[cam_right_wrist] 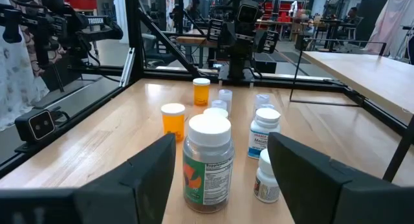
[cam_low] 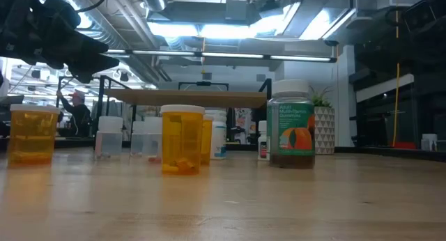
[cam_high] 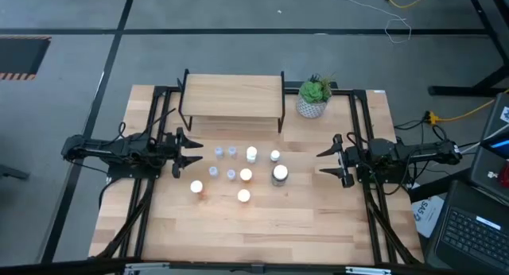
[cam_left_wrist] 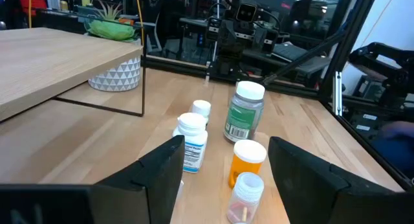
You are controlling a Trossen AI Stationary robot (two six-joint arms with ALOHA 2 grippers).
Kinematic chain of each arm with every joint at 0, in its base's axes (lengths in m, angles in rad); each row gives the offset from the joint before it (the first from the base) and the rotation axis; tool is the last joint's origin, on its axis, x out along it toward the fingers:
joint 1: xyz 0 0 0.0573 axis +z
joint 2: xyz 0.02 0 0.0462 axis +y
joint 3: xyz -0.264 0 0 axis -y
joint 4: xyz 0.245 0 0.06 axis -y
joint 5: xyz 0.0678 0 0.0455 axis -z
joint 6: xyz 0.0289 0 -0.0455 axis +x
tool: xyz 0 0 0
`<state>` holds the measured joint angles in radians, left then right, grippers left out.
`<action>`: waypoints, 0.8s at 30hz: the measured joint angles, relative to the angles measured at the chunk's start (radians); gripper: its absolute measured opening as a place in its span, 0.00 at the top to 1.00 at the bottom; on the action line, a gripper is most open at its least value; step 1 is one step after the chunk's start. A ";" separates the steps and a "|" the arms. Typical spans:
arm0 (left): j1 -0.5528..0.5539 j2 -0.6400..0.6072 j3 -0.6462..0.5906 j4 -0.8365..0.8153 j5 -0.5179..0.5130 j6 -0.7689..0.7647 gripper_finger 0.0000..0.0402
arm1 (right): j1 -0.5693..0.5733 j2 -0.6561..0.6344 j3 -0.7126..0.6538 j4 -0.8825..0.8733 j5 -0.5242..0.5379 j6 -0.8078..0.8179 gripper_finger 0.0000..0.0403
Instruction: Pick and place medicine bottles onto shelf by color
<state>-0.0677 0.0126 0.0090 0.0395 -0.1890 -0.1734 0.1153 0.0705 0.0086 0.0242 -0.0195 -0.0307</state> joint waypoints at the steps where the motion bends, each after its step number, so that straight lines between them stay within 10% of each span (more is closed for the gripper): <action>1: 0.000 0.000 0.000 0.000 0.000 0.000 0.45 | 0.000 0.000 0.000 0.000 0.000 -0.001 0.38; 24: 0.000 0.000 0.000 0.000 0.000 0.000 0.45 | 0.000 0.000 0.000 0.000 0.000 -0.029 0.38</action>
<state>-0.0675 0.0125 0.0089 0.0395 -0.1890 -0.1734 0.1150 0.0708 0.0086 0.0242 -0.0193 -0.0593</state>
